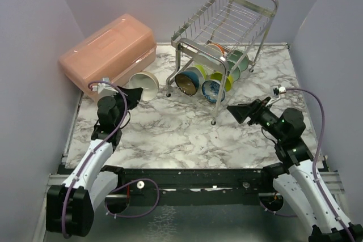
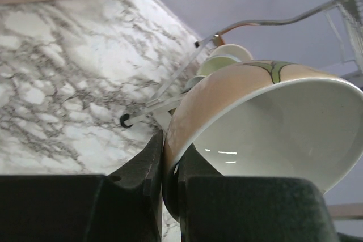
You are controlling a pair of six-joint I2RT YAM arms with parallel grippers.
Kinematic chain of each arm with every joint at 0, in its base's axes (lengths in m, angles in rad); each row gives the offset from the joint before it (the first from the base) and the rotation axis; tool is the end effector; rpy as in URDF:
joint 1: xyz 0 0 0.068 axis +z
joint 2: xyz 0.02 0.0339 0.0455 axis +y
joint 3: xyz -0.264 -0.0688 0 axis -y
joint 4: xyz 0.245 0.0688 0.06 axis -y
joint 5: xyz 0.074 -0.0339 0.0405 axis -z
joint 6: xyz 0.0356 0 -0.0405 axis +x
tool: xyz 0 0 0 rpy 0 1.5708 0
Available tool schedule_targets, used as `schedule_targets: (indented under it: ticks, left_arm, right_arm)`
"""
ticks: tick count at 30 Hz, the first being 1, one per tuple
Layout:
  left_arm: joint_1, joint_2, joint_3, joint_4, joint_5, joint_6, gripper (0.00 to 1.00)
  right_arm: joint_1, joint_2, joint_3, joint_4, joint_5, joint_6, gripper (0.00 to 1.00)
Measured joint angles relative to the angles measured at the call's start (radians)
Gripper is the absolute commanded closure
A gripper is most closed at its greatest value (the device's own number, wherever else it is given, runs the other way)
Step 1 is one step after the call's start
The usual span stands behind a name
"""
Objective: Load the bowls into the dish rack
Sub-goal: Turn the bowl upside down on the dish rack.
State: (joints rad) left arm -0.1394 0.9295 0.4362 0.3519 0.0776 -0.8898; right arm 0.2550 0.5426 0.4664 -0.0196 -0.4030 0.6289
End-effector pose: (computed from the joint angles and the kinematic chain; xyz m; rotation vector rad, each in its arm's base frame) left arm 0.2122 -0.0326 0.2464 -0.5972 1.6802 -0.8214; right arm 0.1407 0.0511 0.2808 0.0061 1.7591 0.9914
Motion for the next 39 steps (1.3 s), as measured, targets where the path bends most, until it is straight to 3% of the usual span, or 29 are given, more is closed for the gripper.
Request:
schedule_targets:
  ticks: [9, 14, 26, 39]
  left_arm:
    - [0.000, -0.056, 0.065, 0.097, 0.146, 0.038, 1.00]
    - [-0.025, -0.013, 0.199, 0.167, 0.184, 0.039, 1.00]
    - [-0.254, 0.169, 0.536, 0.231, 0.231, 0.121, 1.00]
    - [-0.397, 0.324, 0.698, 0.237, 0.211, 0.199, 1.00]
  right_arm:
    - [0.000, -0.012, 0.195, 0.002, -0.021, -0.008, 0.18]
    - [0.000, 0.053, 0.279, 0.014, -0.063, -0.009, 0.17]
    - [0.000, 0.205, 0.451, 0.109, -0.203, -0.010, 0.13]
    - [0.000, 0.388, 0.655, 0.215, -0.268, -0.018, 0.11]
